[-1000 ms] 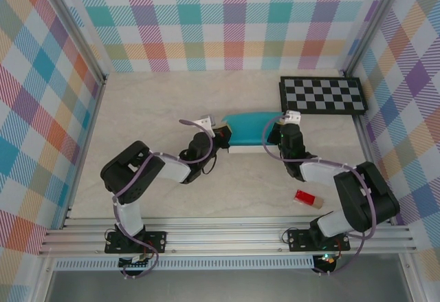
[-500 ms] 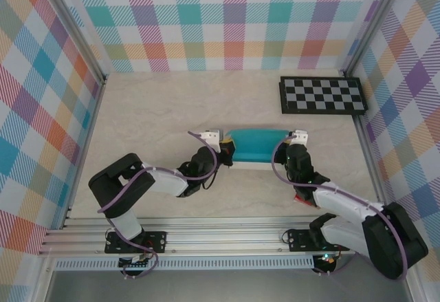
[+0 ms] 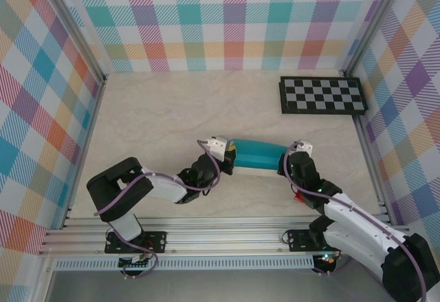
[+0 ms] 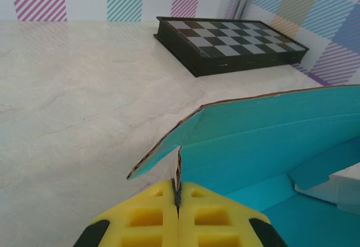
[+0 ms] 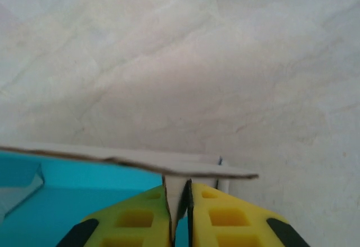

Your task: Fold the paper box

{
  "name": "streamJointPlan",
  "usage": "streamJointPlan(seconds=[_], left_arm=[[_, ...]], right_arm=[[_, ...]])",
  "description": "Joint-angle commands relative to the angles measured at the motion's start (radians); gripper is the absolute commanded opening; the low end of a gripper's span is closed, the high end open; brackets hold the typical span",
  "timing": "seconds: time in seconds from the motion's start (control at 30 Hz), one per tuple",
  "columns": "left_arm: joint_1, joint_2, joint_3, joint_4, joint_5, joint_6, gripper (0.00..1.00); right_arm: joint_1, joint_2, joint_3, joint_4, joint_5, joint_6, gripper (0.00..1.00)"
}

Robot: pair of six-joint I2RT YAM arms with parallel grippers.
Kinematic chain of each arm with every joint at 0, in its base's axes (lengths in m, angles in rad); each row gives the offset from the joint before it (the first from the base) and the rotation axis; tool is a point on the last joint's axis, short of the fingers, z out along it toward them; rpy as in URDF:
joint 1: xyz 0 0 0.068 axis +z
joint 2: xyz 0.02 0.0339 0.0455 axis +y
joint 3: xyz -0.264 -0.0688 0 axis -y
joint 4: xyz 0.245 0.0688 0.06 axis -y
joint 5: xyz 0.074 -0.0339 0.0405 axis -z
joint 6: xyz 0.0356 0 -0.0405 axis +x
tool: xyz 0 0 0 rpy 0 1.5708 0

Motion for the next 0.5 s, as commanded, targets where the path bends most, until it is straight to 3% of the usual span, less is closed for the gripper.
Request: streamJointPlan(seconds=[0.0,0.07,0.23,0.47], left_arm=[[-0.051,0.030,0.000,-0.072,0.076,0.124,0.00],[-0.052,0.039,-0.007,-0.061,0.066,0.174,0.00],[-0.059,0.080,-0.020,-0.057,0.022,0.307,0.00],[-0.064,0.134,-0.025,-0.033,-0.003,0.408,0.00]], right_arm=[[0.024,-0.020,0.000,-0.178,-0.126,0.054,0.18],[0.024,-0.044,0.015,-0.215,-0.128,0.052,0.18],[0.024,-0.115,0.053,-0.321,-0.112,0.048,0.30],[0.024,-0.255,0.201,-0.639,-0.049,0.022,0.42]])
